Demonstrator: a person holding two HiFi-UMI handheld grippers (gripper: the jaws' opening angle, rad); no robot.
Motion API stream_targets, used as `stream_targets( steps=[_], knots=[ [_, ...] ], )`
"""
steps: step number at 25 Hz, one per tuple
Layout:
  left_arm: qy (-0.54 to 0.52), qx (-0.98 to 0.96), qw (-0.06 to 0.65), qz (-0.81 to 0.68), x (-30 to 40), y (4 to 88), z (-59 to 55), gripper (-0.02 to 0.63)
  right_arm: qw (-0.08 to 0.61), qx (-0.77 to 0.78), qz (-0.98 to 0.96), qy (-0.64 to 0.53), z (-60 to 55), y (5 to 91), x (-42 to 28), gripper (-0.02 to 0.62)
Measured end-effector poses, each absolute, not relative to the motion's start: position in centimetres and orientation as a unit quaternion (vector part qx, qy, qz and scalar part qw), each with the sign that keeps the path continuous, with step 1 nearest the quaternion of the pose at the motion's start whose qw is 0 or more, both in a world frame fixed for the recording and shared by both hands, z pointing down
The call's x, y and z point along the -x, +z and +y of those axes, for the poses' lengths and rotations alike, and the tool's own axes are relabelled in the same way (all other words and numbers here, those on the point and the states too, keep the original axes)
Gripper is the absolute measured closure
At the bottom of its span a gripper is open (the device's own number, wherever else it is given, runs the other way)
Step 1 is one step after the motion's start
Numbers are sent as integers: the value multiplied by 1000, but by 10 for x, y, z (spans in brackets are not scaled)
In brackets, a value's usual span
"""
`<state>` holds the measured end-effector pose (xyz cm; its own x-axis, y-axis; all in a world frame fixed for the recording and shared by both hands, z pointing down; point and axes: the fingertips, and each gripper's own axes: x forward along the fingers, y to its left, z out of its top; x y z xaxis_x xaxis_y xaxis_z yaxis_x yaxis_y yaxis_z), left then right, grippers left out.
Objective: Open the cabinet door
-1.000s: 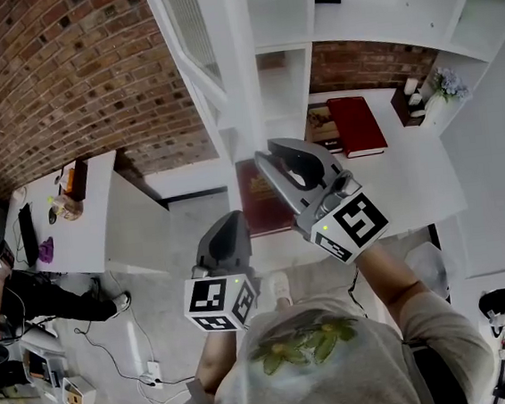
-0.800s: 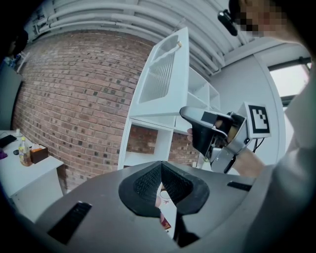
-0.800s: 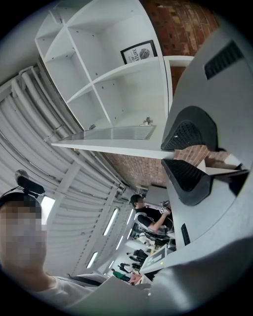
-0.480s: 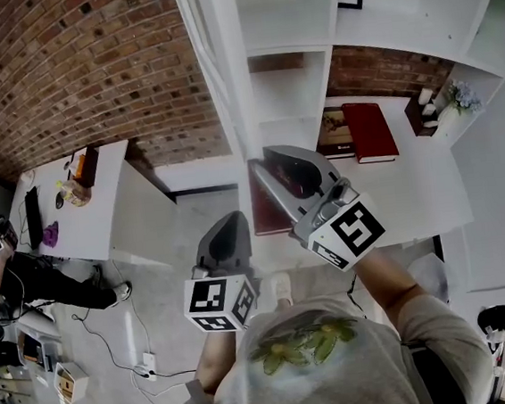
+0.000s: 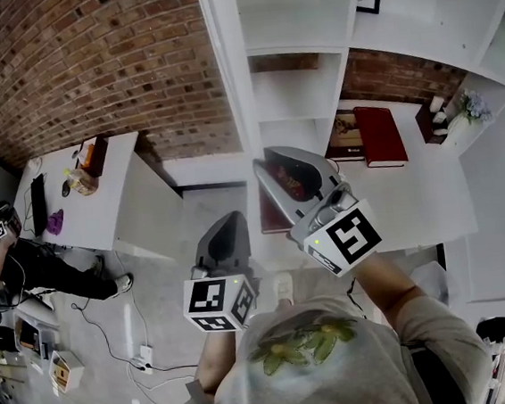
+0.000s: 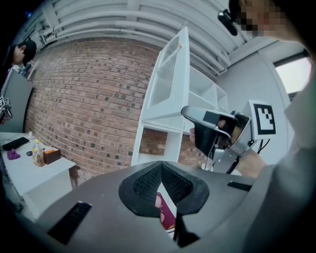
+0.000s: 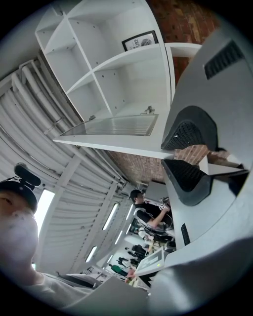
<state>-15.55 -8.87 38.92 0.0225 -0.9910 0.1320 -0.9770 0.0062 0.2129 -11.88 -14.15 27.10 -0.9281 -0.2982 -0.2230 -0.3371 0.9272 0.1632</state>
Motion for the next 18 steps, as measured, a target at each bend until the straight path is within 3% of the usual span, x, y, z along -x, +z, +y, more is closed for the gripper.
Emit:
stream_targets(
  steps=[18],
  knots=[
    [-32, -690, 121, -713, 170, 388, -73, 597, 95, 136, 982, 90, -127, 271, 145, 523]
  ],
)
